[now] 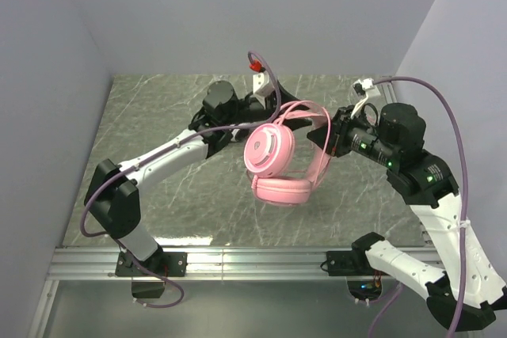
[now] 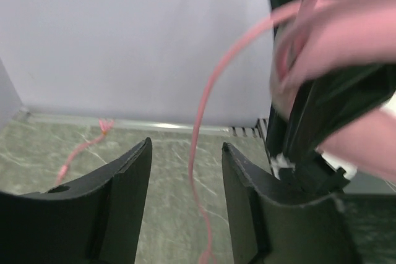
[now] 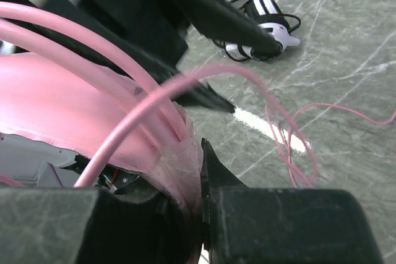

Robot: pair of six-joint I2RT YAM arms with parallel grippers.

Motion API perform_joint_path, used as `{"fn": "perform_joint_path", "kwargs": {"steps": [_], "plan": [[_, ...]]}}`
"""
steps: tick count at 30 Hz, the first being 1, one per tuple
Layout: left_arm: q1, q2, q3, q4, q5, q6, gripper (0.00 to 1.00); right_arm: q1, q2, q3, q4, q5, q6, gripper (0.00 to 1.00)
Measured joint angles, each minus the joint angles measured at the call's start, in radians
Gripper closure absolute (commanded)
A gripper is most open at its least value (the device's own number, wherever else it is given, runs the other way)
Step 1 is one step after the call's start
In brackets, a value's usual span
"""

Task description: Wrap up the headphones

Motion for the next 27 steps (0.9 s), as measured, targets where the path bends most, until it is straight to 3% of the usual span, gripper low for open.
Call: {"fn": "perform_joint_path", "kwargs": {"steps": [4,9,12,14,15,27], "plan": [[-0.016,0.004,-0.090,0.055,0.001,-0.028,0.40,0.000,0.012,0.061,-0.060,0.023,-0.002,1.00],[-0.029,0.026,-0.093,0.077,0.005,-0.037,0.35,0.002,0.012,0.085,-0.098,0.033,0.000,1.00],[-0.045,0.045,-0.082,0.097,0.004,-0.045,0.20,0.002,0.013,0.085,-0.103,0.033,0.008,1.00],[-0.051,0.059,-0.077,0.120,0.004,-0.055,0.03,0.002,0.013,0.085,-0.103,0.031,0.015,1.00],[-0.053,0.067,-0.072,0.130,0.005,-0.057,0.01,0.002,0.013,0.085,-0.103,0.029,0.019,1.00],[-0.093,0.197,0.034,0.190,-0.027,-0.079,0.01,0.002,0.017,0.085,-0.096,0.024,0.058,1.00]]}}
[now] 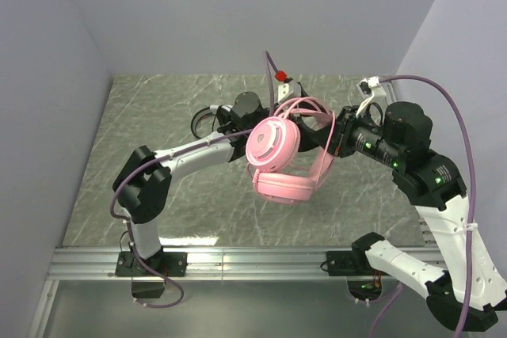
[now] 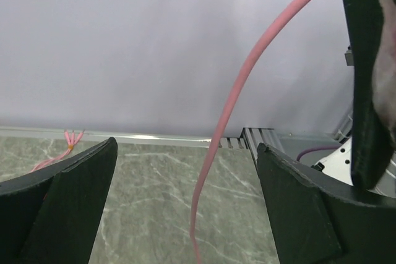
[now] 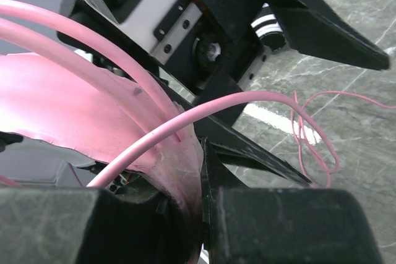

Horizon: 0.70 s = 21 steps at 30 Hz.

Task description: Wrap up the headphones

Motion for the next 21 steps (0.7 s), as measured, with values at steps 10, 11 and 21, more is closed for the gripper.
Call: {"fn": "perform_joint_path", "kwargs": {"steps": [10,11,21], "plan": [[-0.015,0.125,0.060,0.110,-0.039,-0.085,0.75,0.000,-0.001,0.000,0.010,-0.012,0.021,1.00],[-0.015,0.129,0.063,0.099,-0.044,-0.081,0.77,0.000,-0.002,0.000,0.009,-0.010,0.021,1.00],[0.031,0.032,0.126,-0.169,-0.083,0.047,1.00,0.000,-0.098,-0.124,0.033,0.002,0.024,1.00]]}}
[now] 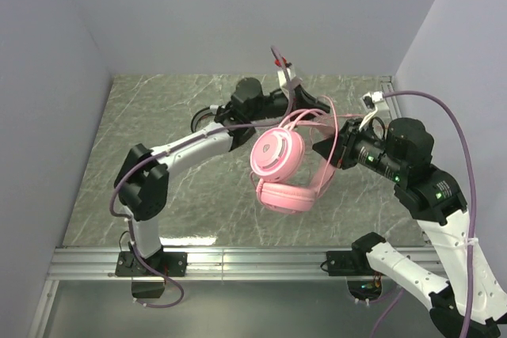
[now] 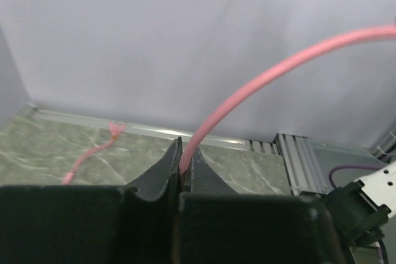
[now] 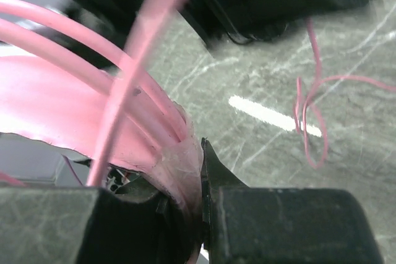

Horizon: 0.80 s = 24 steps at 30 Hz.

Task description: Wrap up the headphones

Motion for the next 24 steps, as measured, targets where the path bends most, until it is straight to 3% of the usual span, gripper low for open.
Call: {"fn": "perform_joint_path", "kwargs": {"steps": [15,24], "plan": [[0.117,-0.119,0.081,-0.093,0.009,0.019,1.00,0.000,-0.038,-0.124,-0.020,0.022,-0.006,1.00],[0.158,-0.209,-0.092,-0.020,0.016,-0.011,1.00,0.000,-0.054,-0.124,-0.035,0.110,0.000,1.00]]}}
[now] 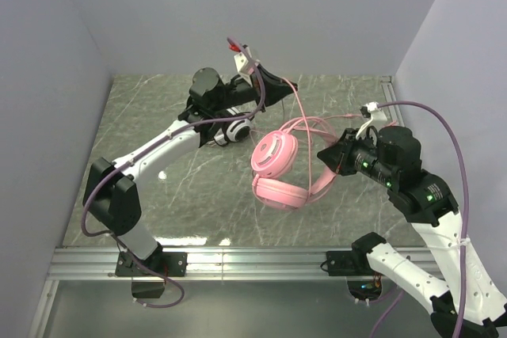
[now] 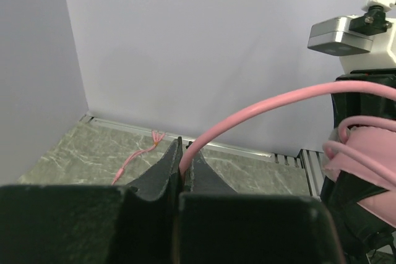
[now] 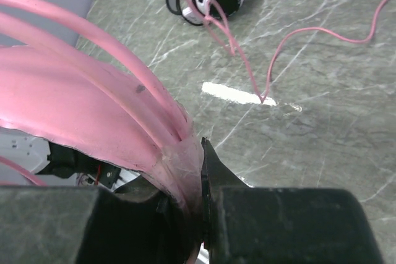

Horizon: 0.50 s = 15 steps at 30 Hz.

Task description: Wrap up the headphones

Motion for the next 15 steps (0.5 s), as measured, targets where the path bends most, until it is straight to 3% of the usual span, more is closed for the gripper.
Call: {"fn": "perform_joint_path", "kwargs": {"steps": [6,11,15], "plan": [[0.034,-0.037,-0.126,0.133,0.008,-0.064,1.00,0.000,-0.002,0.008,-0.006,0.040,0.019,1.00],[0.045,-0.021,-0.138,0.167,0.030,-0.093,0.99,0.000,-0.005,0.024,-0.003,0.037,0.041,1.00],[0.044,-0.021,-0.210,0.257,0.041,-0.127,0.90,0.000,0.000,0.078,0.000,0.053,0.060,1.00]]}}
